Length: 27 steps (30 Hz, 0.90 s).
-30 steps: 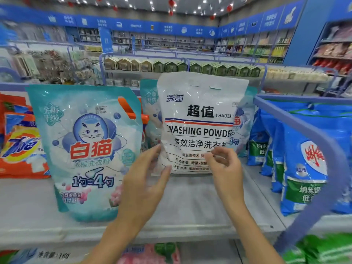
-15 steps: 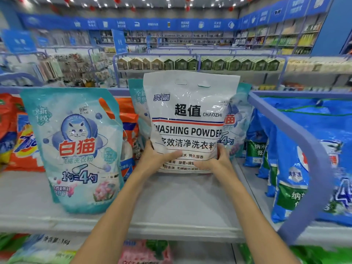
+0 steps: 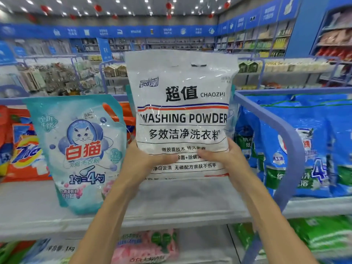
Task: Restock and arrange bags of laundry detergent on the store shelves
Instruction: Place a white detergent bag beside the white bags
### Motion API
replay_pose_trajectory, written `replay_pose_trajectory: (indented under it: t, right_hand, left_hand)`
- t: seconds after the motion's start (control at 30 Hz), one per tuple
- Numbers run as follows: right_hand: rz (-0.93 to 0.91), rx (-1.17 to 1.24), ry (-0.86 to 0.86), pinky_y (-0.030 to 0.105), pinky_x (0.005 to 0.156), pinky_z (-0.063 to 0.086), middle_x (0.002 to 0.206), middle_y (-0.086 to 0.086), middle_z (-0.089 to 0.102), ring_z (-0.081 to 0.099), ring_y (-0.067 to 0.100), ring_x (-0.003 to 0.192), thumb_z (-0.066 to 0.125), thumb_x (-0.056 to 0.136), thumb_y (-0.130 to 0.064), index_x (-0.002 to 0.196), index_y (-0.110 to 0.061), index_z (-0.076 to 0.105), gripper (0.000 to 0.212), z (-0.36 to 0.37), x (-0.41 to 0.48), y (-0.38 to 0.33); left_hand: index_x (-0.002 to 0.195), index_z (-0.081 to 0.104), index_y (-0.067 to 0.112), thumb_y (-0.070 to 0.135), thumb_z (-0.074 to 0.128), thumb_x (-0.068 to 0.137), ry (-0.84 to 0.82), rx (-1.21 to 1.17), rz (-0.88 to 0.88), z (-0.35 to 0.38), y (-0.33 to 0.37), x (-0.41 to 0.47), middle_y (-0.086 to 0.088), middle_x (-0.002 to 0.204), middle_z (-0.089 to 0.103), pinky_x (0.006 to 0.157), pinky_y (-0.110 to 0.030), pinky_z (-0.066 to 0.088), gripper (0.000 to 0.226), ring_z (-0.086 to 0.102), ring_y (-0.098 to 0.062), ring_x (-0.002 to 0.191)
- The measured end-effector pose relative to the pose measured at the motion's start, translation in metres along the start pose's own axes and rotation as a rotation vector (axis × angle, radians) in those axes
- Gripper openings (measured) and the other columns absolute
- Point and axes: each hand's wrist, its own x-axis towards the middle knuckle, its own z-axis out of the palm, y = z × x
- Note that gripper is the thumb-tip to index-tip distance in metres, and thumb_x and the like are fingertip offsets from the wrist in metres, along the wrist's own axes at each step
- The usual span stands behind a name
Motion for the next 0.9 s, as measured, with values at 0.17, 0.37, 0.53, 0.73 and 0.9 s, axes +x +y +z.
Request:
replay_pose_trajectory:
  t: [0.17, 0.37, 0.53, 0.73, 0.9]
  right_hand:
    - [-0.062, -0.084, 0.02, 0.028, 0.083, 0.06, 0.104, -0.006, 0.079, 0.076, 0.014, 0.097, 0.084, 0.071, -0.038, 0.115, -0.025, 0.07, 0.048, 0.007, -0.048, -0.032]
    - [0.046, -0.05, 0.191, 0.019, 0.071, 0.059, 0.099, -0.004, 0.08, 0.077, 0.013, 0.093, 0.079, 0.084, -0.025, 0.111, -0.019, 0.074, 0.028, 0.013, -0.098, -0.011]
    - [0.109, 0.016, 0.294, 0.023, 0.064, 0.059, 0.094, 0.002, 0.081, 0.078, 0.018, 0.086, 0.081, 0.078, -0.018, 0.108, -0.014, 0.075, 0.031, -0.003, -0.154, 0.001]
    - [0.141, 0.057, 0.401, 0.023, 0.06, 0.059, 0.093, 0.007, 0.08, 0.078, 0.021, 0.081, 0.092, 0.066, -0.014, 0.087, -0.017, 0.083, 0.024, -0.057, -0.24, -0.001]
    - [0.139, 0.047, 0.542, 0.025, 0.062, 0.06, 0.094, 0.008, 0.08, 0.078, 0.024, 0.085, 0.092, 0.067, -0.014, 0.091, -0.015, 0.082, 0.026, -0.133, -0.325, -0.022]
  left_hand:
    - [0.102, 0.071, 0.03, 0.018, 0.093, 0.059, -0.038, -0.106, 0.018, -0.01, 0.024, -0.039, 0.015, 0.095, 0.079, 0.072, -0.022, 0.059, 0.05, 0.075, -0.004, 0.086]
    - [0.107, 0.076, 0.025, 0.029, 0.09, 0.064, -0.121, -0.163, -0.155, -0.007, 0.008, -0.069, 0.005, 0.098, 0.08, 0.083, -0.044, 0.06, 0.045, 0.077, -0.018, 0.09]
    - [0.118, 0.072, 0.016, 0.014, 0.087, 0.063, -0.295, -0.37, -0.428, -0.002, -0.001, -0.097, -0.016, 0.105, 0.078, 0.087, -0.055, 0.057, 0.057, 0.076, -0.038, 0.093]
    - [0.099, 0.081, 0.015, 0.006, 0.084, 0.044, -0.683, -0.427, -0.501, 0.047, 0.015, -0.15, -0.022, 0.106, 0.076, 0.065, -0.047, 0.063, 0.056, 0.075, -0.042, 0.092]
    - [0.115, 0.074, 0.012, -0.007, 0.075, 0.056, -0.796, -0.447, -0.473, 0.142, 0.032, -0.205, -0.024, 0.114, 0.073, 0.075, -0.06, 0.06, 0.062, 0.072, -0.047, 0.1]
